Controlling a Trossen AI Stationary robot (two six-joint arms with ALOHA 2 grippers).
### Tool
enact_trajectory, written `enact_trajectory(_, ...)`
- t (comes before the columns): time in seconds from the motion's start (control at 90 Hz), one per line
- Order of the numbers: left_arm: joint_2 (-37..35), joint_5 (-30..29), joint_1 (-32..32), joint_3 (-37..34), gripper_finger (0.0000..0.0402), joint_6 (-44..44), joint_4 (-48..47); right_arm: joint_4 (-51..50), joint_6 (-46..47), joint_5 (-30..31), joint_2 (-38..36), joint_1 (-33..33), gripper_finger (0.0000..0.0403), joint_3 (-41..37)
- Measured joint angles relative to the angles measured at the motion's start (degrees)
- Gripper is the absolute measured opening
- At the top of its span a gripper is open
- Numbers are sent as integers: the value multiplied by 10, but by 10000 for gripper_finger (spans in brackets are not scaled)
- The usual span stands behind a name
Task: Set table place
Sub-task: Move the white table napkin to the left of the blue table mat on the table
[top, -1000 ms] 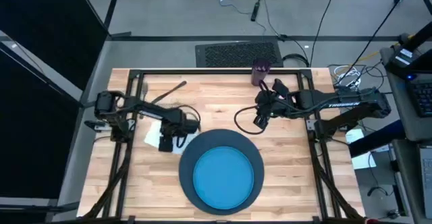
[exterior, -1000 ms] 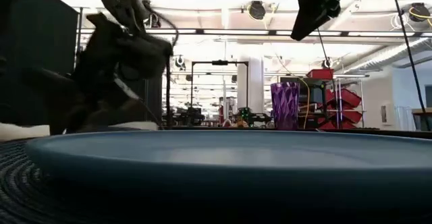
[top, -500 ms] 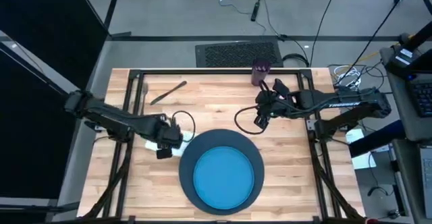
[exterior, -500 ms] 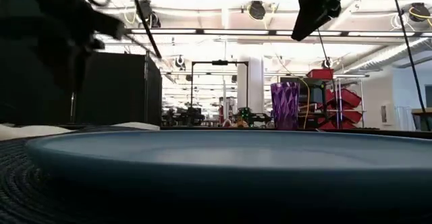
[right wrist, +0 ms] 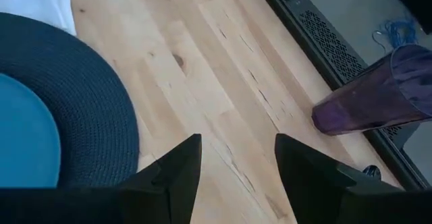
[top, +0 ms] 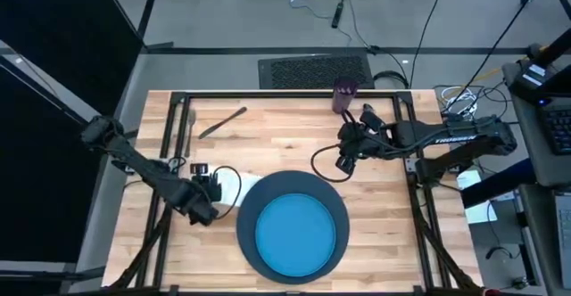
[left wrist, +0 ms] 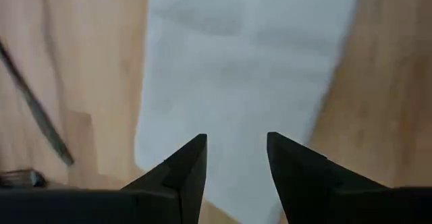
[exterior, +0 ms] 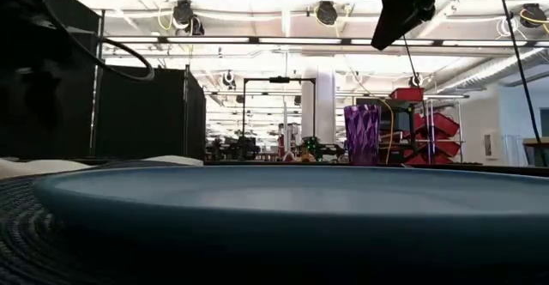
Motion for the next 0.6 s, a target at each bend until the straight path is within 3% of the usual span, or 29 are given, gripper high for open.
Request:
enact_trajectory(0.122, 0, 27, -20, 0, 141, -3, 10, 0, 1, 1, 0, 0, 176, 0)
enact_trajectory(0.6, 20, 35, -27, -21, 141, 7, 51, 4, 1, 5, 0, 0, 176, 0)
